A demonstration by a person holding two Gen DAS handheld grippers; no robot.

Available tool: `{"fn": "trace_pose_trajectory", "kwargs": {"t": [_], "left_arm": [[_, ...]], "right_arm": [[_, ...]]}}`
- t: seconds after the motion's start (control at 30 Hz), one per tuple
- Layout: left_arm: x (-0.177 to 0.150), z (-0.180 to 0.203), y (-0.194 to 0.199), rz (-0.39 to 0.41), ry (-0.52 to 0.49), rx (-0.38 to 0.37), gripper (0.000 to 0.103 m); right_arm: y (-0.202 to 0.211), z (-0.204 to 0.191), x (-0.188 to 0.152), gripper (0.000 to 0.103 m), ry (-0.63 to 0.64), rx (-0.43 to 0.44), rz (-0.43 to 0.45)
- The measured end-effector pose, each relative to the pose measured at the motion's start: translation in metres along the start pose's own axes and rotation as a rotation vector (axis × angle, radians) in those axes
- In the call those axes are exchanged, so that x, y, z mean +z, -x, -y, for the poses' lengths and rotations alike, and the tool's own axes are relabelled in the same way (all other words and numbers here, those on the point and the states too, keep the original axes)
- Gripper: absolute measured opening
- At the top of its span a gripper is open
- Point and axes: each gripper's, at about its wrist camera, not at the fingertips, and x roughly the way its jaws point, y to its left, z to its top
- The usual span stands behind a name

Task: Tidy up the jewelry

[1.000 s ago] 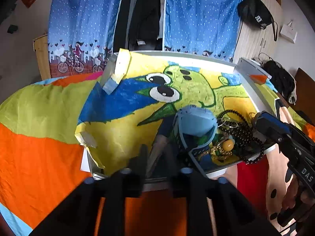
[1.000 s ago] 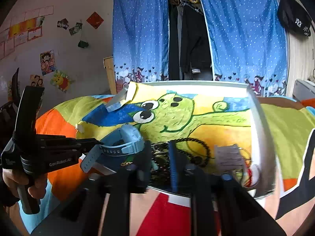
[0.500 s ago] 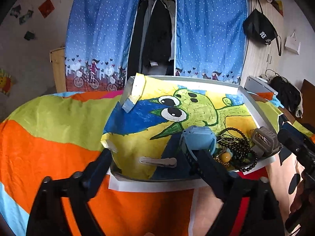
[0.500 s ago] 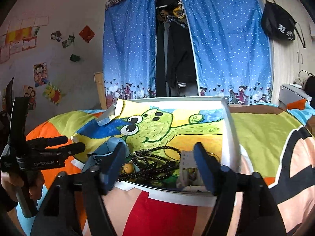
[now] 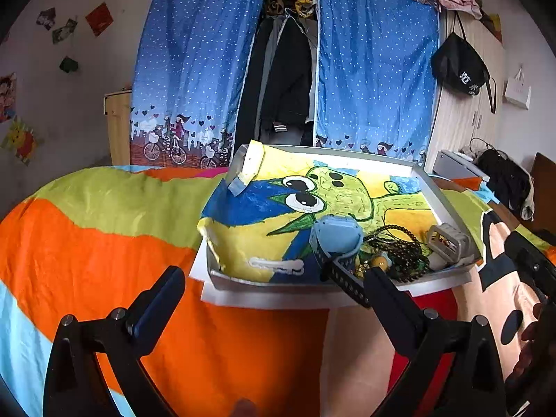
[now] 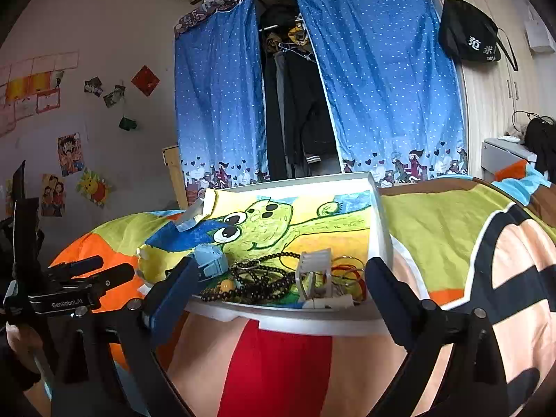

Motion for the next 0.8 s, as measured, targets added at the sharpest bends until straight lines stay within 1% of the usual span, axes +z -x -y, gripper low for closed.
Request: {"fn": "trace_pose_trajectory", "kwargs": {"t": [0.03,0.2,0.33,0.43,0.57,0.6,0.7,0.8], "left_arm": [[-0.002,-0.001,0.003,-0.001,0.009,0.0,0.103],[-0.009,-0.001,0.02,0.021,0.021,0.012,0.103],[-0.014,-0.001,0.034,0.028,0.026,0.004,0.103],[-0.018,0.001,0.044,0.028,0.017,-0.004,0.103],[-0.027,0.007,0.063,0.034,-0.024,0.005,0.103],[-0.03,0.007,0.069,0.039,-0.027,0.008,0.103],[-0.039,0.007,0.084,0.036,-0.025,0.014,0.103],[-0.049,0.005,0.1,0.027,-0.017,0.027,0.103]], "right_arm": [[0.004,0.001,-0.001,0.102,-0.001,0.0,0.002],[0.023,-0.001,-0.006,0.102,0.013,-0.009,0.017],[0.037,-0.005,-0.012,0.102,0.028,-0.016,0.022],[0.047,-0.006,-0.017,0.102,0.026,-0.01,0.023],[0.063,-0.006,-0.023,0.102,0.01,-0.005,0.022],[0.074,-0.007,-0.027,0.102,0.002,-0.003,0.024],[0.083,-0.009,-0.03,0.102,-0.003,-0.007,0.024],[0.104,-0.013,-0.038,0.102,-0.002,-0.023,0.019]]}}
